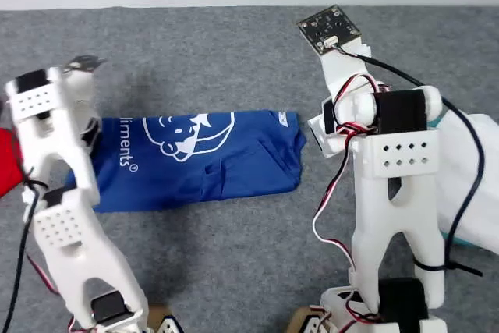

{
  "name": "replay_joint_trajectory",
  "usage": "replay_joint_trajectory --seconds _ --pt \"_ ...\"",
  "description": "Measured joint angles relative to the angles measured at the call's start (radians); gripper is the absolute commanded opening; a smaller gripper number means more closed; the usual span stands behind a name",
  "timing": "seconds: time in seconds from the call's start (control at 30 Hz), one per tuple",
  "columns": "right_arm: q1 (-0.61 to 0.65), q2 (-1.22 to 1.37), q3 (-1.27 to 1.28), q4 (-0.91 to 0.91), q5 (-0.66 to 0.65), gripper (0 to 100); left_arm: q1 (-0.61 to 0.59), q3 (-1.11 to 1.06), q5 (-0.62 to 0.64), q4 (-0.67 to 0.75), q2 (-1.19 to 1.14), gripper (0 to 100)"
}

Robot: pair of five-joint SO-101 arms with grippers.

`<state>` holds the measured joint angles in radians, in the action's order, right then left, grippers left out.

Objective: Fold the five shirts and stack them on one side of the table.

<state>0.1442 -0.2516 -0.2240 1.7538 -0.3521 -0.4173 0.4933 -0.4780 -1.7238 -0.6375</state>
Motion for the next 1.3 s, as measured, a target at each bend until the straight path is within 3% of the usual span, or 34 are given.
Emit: replay_joint_trajectory --seconds 0.17,0.33,0.57,0.77,1.03,1.3 --pt "-0.098 -0.015 0.000 0.000 0.000 0.9 0.158 -0.201 -0.015 0.000 0.255 0" --pt "-0.161 -0.092 0.000 0.000 -0.064 0.9 0.334 -0.247 0.040 0.000 0.417 0" --pt "-0.298 -0.190 0.000 0.000 -0.137 0.9 0.595 -0.250 0.144 0.000 0.433 0" --pt "-0.404 -0.247 0.000 0.000 -0.163 0.9 0.738 -0.241 0.195 0.087 0.373 0" --pt "-0.471 -0.305 0.000 0.002 -0.163 0.9 0.778 0.052 0.253 0.109 0.109 0" --pt "-0.477 -0.385 0.126 0.002 -0.163 0.9 0.795 0.508 0.282 -0.002 -0.206 0"
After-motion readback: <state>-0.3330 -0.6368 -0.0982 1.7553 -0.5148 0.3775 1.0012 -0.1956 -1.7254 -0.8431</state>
